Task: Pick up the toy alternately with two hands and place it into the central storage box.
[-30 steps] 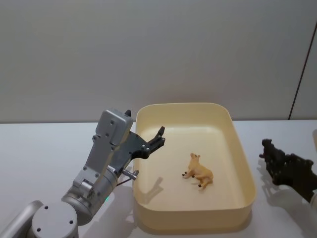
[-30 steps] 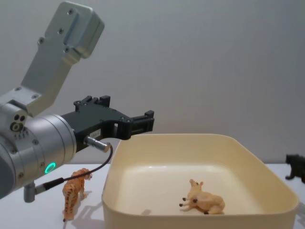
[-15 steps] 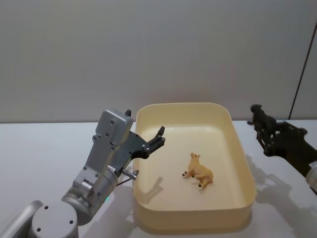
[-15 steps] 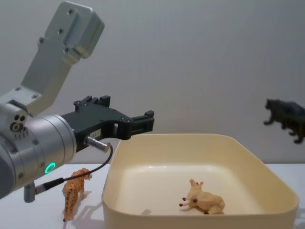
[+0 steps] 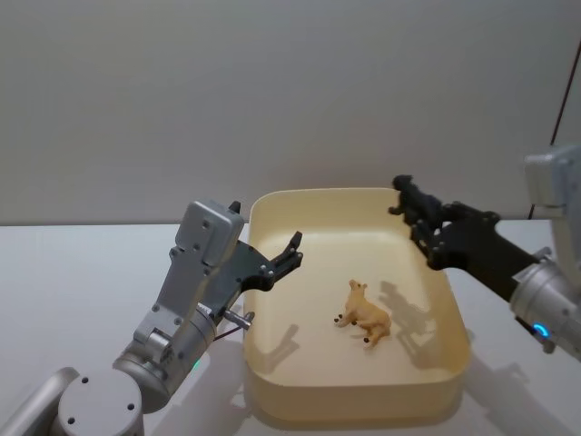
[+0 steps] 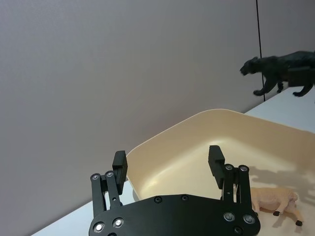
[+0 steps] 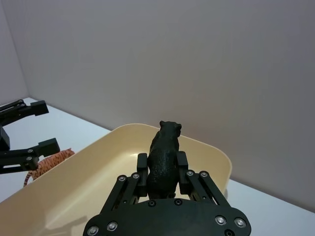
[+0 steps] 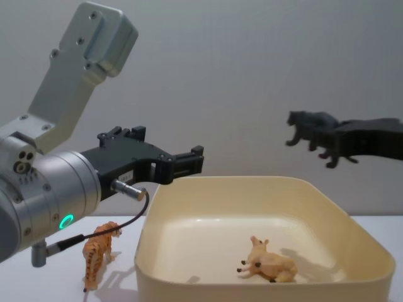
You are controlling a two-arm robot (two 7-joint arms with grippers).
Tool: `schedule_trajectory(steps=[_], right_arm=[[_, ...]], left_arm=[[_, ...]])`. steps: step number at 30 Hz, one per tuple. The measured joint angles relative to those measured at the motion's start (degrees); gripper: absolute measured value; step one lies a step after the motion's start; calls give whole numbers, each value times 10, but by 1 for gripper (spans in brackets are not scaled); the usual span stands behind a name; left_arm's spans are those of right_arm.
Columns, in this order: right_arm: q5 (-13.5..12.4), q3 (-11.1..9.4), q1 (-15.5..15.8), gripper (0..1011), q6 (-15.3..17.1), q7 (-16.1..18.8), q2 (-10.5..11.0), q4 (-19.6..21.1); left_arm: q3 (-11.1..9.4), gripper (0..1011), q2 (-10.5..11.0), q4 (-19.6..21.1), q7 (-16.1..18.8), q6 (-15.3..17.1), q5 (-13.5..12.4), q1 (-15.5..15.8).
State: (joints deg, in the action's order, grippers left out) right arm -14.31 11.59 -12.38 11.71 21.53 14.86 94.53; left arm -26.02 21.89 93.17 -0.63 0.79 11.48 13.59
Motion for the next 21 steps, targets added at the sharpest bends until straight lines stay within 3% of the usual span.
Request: schedule_trajectory(steps=[4,5,14,21], right_arm=[[8,9,-15,349,16,10,-11,-14],[11,12,-20,417,21,13,-15,-19],[21,24,-40,681,40,26,-30,-38],[18,21,-38,900,36,26,-24,-35]], left_arm=[[0,1001,0,0,0,0,0,0],[0,1001,0,0,0,0,0,0],[0,1001,0,0,0,0,0,0],[0,1001,0,0,0,0,0,0]])
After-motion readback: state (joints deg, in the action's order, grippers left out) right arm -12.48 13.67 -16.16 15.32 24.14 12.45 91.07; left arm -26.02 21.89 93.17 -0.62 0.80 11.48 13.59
